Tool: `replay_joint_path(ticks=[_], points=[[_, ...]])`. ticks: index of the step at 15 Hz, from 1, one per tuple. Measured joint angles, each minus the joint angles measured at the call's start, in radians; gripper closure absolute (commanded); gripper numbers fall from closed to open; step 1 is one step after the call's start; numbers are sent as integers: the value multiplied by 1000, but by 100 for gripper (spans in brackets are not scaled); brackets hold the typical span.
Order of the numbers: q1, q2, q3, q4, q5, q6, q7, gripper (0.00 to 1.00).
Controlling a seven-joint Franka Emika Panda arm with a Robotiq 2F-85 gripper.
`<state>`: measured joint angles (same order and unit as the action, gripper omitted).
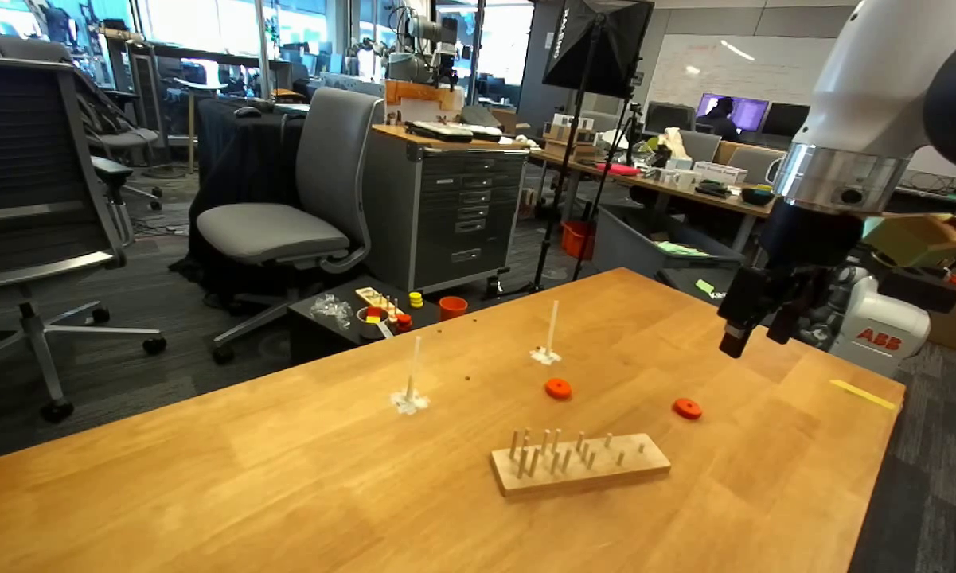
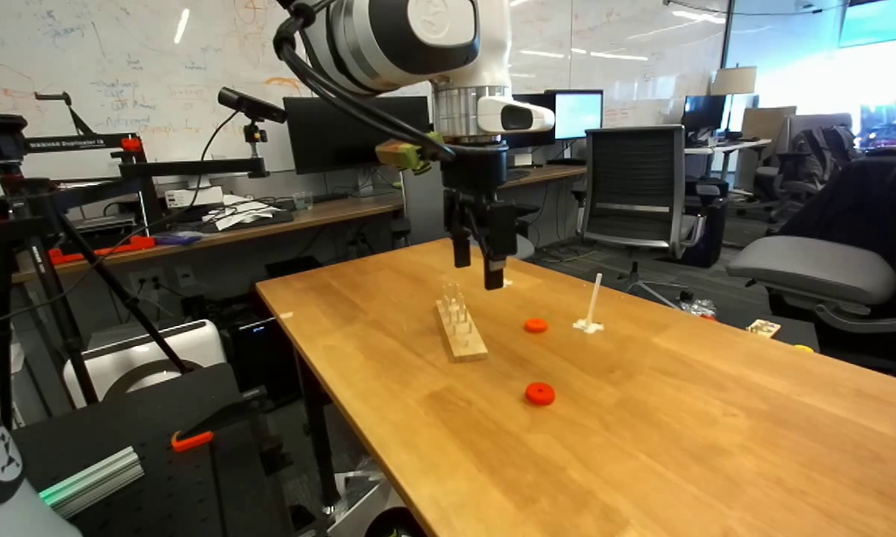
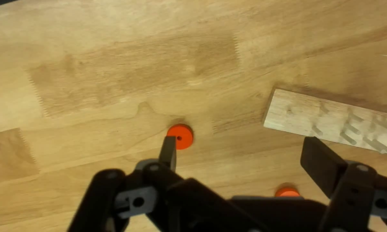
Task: Place the orange ring on the left on the wooden board
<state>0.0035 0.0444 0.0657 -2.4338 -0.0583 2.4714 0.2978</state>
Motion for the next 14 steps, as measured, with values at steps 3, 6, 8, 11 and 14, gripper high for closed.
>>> replay_joint_path(ticks=[3,6,8,11,14], points=[[4,50,-3,24,-10,54,8,0],[29,161,-10,118,-65,131,65,0],[61,249,-25,208,-78,147,102,0],[107,379,-40,357,-70,146,137,0],[141,501,-49,493,-36,130,154,0]])
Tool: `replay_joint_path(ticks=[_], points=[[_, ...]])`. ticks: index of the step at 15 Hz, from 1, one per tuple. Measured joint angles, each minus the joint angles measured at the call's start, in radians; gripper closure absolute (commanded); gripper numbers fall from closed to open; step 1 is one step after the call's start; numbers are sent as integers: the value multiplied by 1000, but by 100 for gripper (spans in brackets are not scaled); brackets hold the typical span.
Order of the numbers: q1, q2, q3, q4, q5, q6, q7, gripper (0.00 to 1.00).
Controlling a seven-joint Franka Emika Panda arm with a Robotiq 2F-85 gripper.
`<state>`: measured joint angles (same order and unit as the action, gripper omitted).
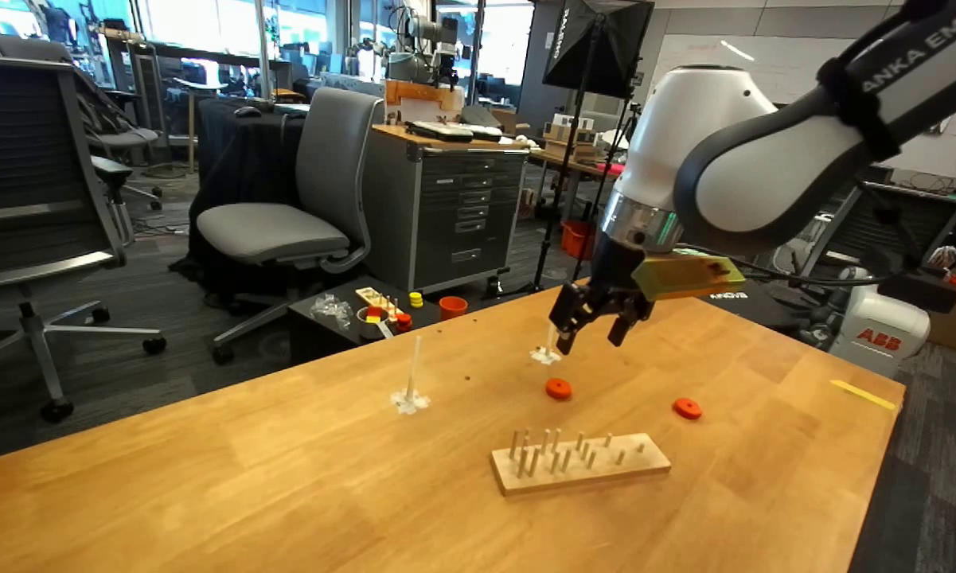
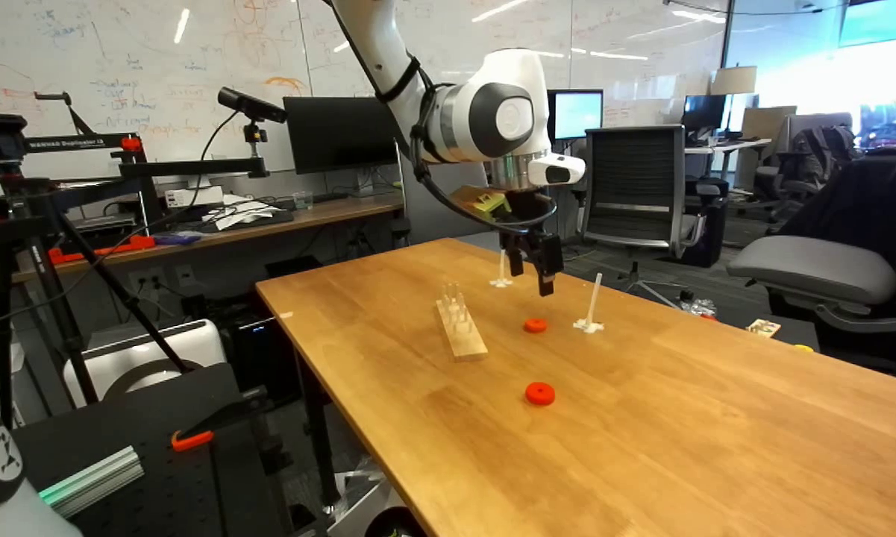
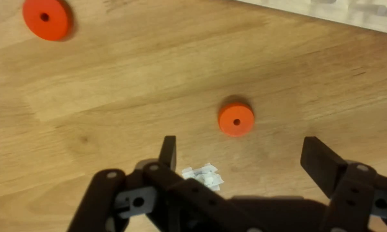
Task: Place the orange ring on the left on the wooden board
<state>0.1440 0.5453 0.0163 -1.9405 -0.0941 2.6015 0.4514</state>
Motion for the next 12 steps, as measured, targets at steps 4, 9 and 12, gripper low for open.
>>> replay_joint_path(ticks=[4,9,12], points=[[20,123,-7,146,50,-93,6,0],[28,193,-28,268,71,-214,41,0],[29,212,-33,311,71,-241,50,0]])
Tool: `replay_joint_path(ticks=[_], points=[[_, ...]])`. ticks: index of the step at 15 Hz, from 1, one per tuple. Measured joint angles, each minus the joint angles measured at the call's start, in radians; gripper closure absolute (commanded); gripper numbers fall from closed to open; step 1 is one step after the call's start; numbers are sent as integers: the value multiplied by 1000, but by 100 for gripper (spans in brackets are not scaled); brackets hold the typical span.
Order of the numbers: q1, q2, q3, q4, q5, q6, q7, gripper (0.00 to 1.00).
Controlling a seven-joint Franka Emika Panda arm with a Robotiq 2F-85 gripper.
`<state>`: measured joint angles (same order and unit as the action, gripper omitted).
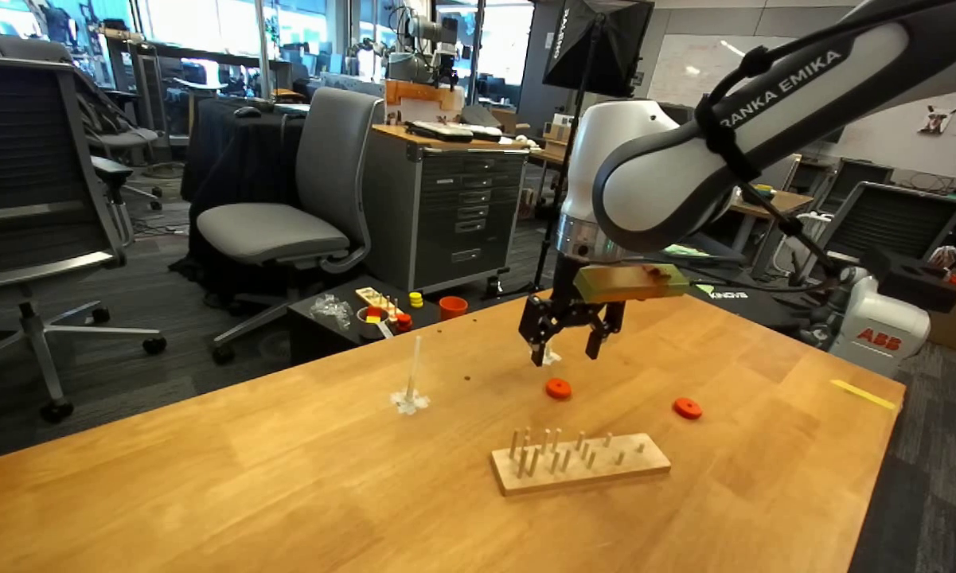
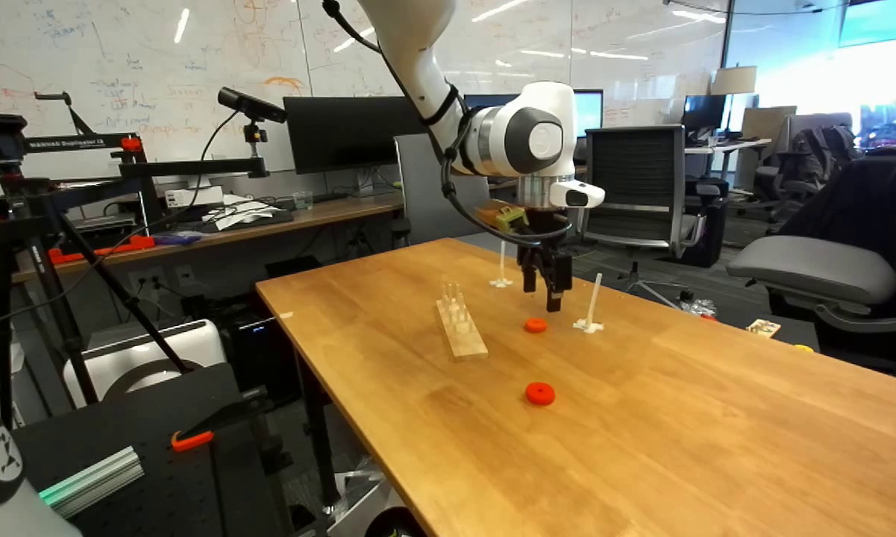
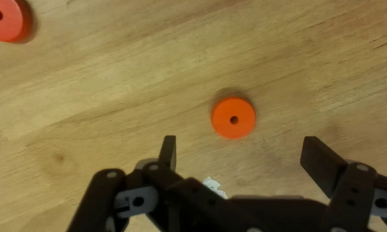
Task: Place the orange ring on the left on the wooden board
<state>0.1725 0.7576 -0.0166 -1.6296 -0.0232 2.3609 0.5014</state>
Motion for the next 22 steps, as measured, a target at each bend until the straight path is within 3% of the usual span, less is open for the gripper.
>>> replay_joint_path(ticks=[18,19,20,22], points=[[8,86,0,52,0,-6,0,0],[8,86,0,52,0,-6,0,3],[8,87,0,52,0,-7,0,26],[8,90,0,52,0,-7,-1,28]])
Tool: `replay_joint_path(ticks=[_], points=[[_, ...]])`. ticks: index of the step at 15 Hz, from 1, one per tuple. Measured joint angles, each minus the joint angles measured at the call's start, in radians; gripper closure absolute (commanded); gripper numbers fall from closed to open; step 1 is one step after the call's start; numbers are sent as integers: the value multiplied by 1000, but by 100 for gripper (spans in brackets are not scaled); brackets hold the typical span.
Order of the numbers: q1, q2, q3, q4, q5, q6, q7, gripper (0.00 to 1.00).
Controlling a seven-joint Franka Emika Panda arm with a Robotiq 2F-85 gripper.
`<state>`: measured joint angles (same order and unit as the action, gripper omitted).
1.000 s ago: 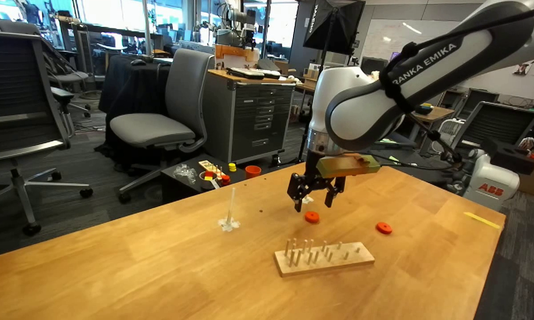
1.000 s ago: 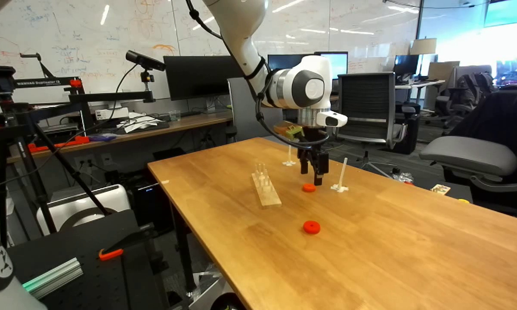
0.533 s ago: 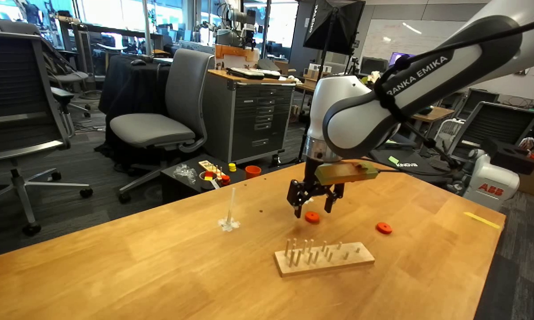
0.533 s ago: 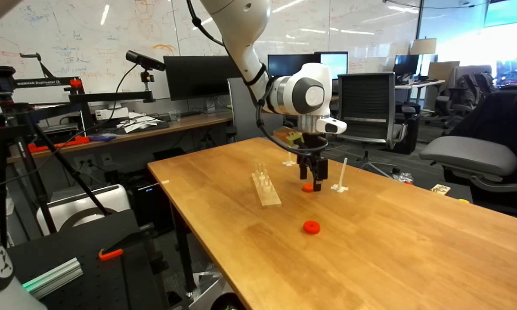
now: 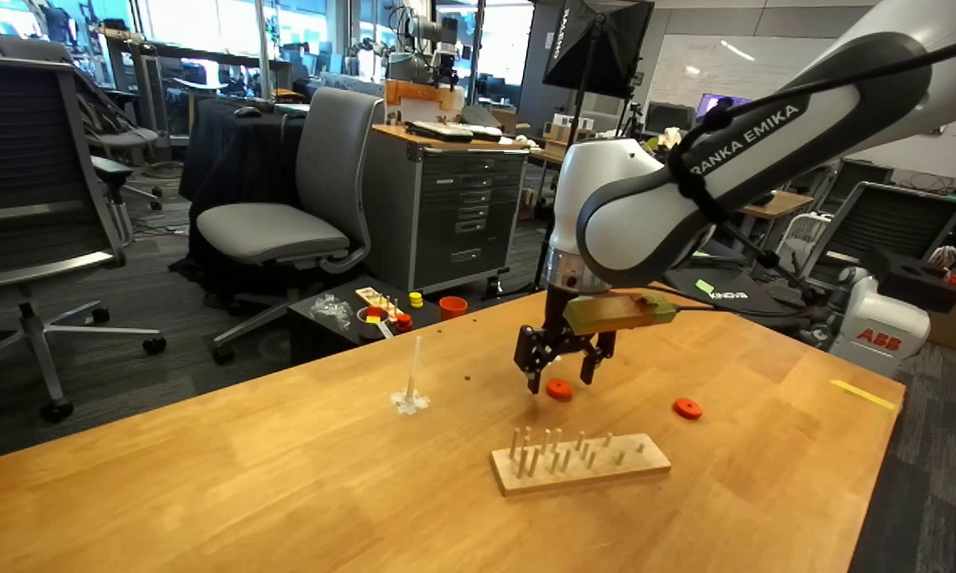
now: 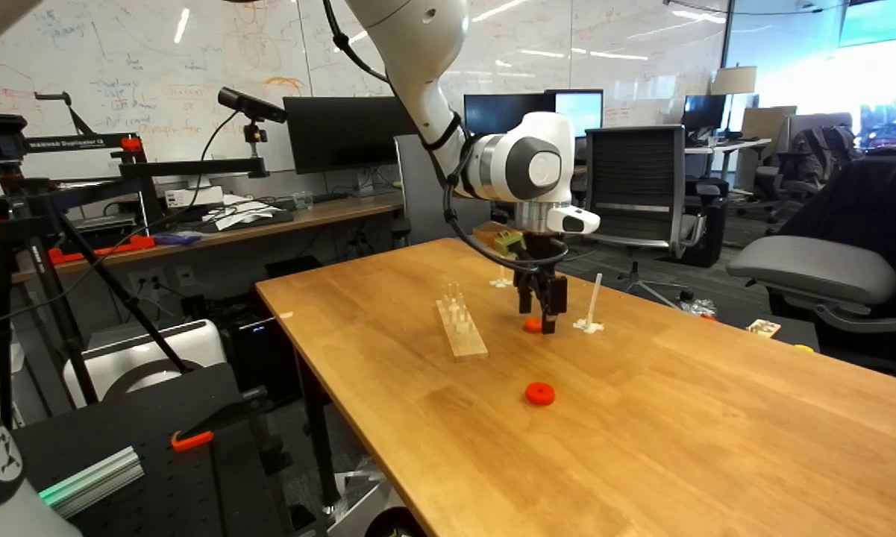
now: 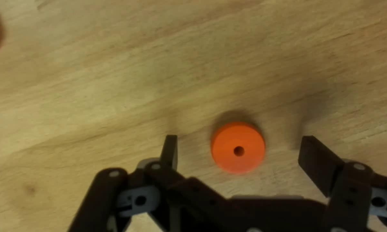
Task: Place the orange ring on the left on the wooden board
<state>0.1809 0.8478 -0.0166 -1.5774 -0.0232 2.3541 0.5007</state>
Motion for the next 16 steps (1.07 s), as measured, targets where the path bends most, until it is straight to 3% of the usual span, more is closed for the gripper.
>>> replay_joint_path(ticks=[7,16], points=[[0,6,-2,12,1,0,0,81],[8,-17,-7,-13,2,-40,-16,82]])
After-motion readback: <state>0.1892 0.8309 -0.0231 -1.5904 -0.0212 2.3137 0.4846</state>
